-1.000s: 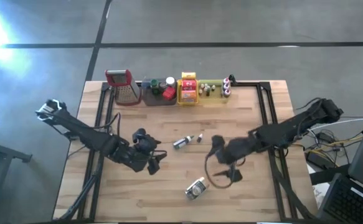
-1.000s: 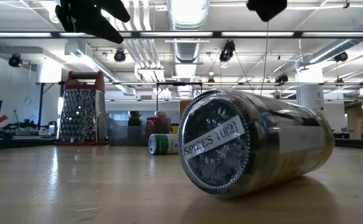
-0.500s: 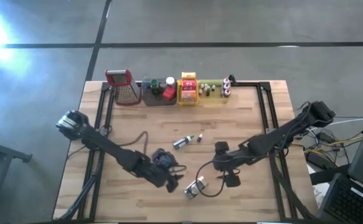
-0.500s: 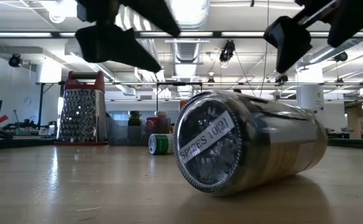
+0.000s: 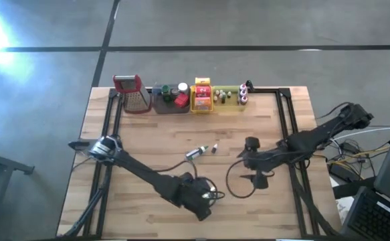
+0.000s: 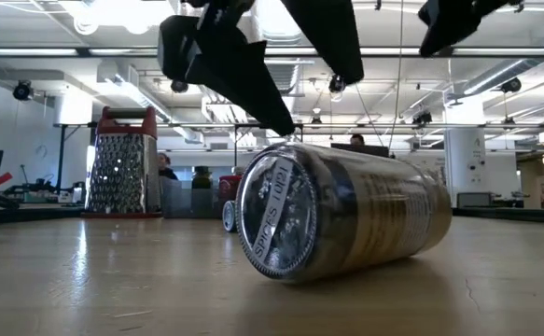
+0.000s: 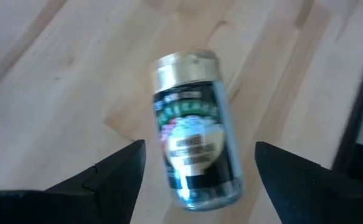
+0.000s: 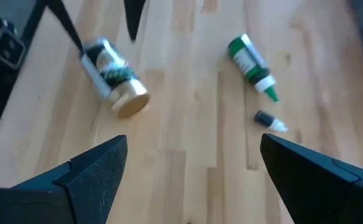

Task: Pick & Place Kitchen Items
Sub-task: Put the gold seasoning bottle into the black bin

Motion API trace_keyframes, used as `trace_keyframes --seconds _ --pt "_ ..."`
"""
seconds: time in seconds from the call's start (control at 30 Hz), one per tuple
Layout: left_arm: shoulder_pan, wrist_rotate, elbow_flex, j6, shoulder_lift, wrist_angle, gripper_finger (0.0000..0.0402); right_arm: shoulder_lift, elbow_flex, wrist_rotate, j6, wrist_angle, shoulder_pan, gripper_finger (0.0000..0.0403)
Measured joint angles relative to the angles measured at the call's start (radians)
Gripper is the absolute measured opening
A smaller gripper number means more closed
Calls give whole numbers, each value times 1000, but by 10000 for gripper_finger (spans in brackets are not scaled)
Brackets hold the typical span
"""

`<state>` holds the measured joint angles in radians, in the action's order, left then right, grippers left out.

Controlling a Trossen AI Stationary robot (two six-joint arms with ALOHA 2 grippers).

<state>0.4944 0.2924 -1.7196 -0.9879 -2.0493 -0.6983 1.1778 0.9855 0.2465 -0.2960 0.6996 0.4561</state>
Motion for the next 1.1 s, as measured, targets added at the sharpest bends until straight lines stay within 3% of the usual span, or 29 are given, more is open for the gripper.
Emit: trace_keyframes --seconds 0.17,0.3,0.63,0.93,1.1 --pt "-37 -8 -94 -11 -58 -119 306 -83 0 26 0 1 -3 363" --pt "-70 -31 -99 -37 -69 -113 306 -127 0 34 2 3 -3 363" --pt "-77 -88 -100 -8 -75 -14 306 -171 0 71 19 29 -5 363" --pt "-95 -199 -100 20 -154 97 306 -160 -1 71 26 28 -5 363" --pt "-107 -212 -112 74 -175 118 306 -161 -2 71 26 29 -5 363"
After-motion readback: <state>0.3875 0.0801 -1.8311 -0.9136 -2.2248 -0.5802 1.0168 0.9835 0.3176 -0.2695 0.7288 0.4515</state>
